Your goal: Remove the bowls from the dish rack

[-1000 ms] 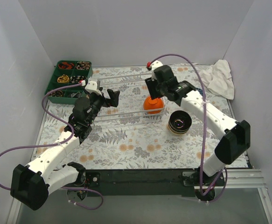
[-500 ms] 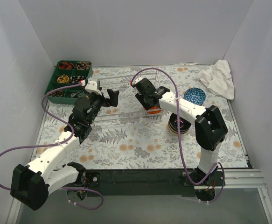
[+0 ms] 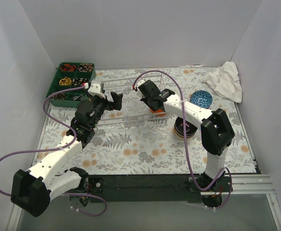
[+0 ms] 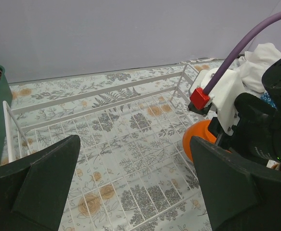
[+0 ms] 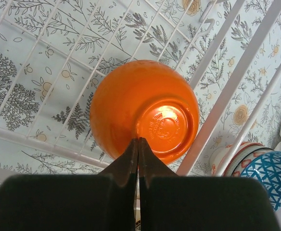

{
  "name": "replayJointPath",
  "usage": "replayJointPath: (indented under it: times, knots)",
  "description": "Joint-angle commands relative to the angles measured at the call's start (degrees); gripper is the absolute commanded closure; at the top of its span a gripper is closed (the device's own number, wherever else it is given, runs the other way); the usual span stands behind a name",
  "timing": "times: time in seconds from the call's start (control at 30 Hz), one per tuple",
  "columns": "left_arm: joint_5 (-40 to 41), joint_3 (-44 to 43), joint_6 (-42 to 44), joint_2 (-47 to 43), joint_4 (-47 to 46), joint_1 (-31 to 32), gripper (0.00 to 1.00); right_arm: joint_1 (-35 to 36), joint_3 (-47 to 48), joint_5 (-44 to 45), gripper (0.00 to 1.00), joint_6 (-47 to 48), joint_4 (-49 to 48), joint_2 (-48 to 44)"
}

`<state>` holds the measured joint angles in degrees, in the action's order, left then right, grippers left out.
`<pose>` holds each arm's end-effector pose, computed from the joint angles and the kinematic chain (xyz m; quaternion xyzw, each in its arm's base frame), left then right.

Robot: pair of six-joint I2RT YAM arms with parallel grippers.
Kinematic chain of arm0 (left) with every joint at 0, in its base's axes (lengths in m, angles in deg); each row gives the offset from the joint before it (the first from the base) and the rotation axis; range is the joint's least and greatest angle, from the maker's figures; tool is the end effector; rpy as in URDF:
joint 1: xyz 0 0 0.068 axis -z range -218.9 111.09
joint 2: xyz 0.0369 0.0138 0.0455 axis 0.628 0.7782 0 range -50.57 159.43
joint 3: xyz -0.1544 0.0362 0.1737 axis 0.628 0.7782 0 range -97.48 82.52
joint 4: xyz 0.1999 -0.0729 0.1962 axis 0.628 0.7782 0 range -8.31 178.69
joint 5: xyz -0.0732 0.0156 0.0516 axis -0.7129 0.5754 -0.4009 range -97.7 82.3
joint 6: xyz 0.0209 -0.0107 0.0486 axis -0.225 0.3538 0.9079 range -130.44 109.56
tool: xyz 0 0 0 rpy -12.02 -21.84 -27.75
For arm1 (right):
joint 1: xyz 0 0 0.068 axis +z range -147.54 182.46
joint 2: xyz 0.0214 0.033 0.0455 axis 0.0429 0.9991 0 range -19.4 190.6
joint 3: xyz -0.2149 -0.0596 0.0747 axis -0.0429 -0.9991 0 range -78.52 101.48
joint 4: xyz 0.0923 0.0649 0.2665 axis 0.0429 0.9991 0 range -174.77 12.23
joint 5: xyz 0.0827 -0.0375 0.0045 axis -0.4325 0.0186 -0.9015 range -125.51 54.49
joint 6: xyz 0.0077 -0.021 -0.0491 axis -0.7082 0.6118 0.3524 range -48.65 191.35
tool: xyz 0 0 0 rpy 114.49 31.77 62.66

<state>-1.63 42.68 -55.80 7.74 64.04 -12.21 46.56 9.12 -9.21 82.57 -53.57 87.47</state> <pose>0.2616 -0.1272 0.2730 -0.1520 0.6957 -0.3818 0.5891 0.3210 0.2892 0.2133 -0.3572 0.8473 -0.1121 0.3767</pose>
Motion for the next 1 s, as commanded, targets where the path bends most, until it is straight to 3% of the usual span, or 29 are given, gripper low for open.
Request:
replayJointPath:
  times: [0.0, 0.23, 0.37, 0.43, 0.53, 0.6, 0.63, 0.73, 0.83, 0.97]
  knots:
    - [0.70, -1.12, 0.98, -0.74, 0.42, -0.24, 0.02, -0.33, 4.46, -1.69, 0.99, 2.05, -0.79, -0.52]
    - [0.97, -1.04, 1.24, -0.91, 0.42, -0.24, 0.02, -0.59, 10.09, -8.63, 0.99, -0.41, -2.72, 0.44]
    - [1.05, -1.12, 1.42, -0.82, 0.42, -0.16, 0.02, -0.68, 11.07, -5.22, 0.99, -1.03, -2.73, 1.06]
    - [1.05, -1.12, 1.42, -0.82, 0.60, -0.24, 0.02, -1.29, 10.02, -2.76, 0.89, -1.29, -2.64, 0.45]
    - [0.62, -1.30, 1.42, -0.91, 0.60, -0.24, 0.02, -3.92, 6.59, -4.67, 0.58, -2.96, -2.64, -1.40]
    - [0.70, -1.30, 1.33, -0.91, 0.60, -0.16, 0.02, -5.33, 5.18, -6.17, 0.48, -3.49, -2.64, -1.75]
    - [0.62, -1.30, 1.33, -0.82, 0.60, -0.24, 0.02, -5.60, 4.92, -7.31, 0.38, -3.66, -2.72, -1.75]
    - [0.70, -1.30, 1.42, -0.56, 0.69, -0.24, 0.02, -6.57, 3.95, -10.99, 0.24, -4.02, -2.64, -1.58]
    - [0.61, -1.30, 1.42, -0.30, 0.69, -0.24, 0.02, -7.36, 3.16, -13.20, 0.16, -4.89, -2.64, -0.79]
    - [0.44, -1.30, 1.42, -0.29, 0.86, -0.24, 0.02, -8.85, 1.49, -15.84, 0.14, -6.30, -3.42, -0.17]
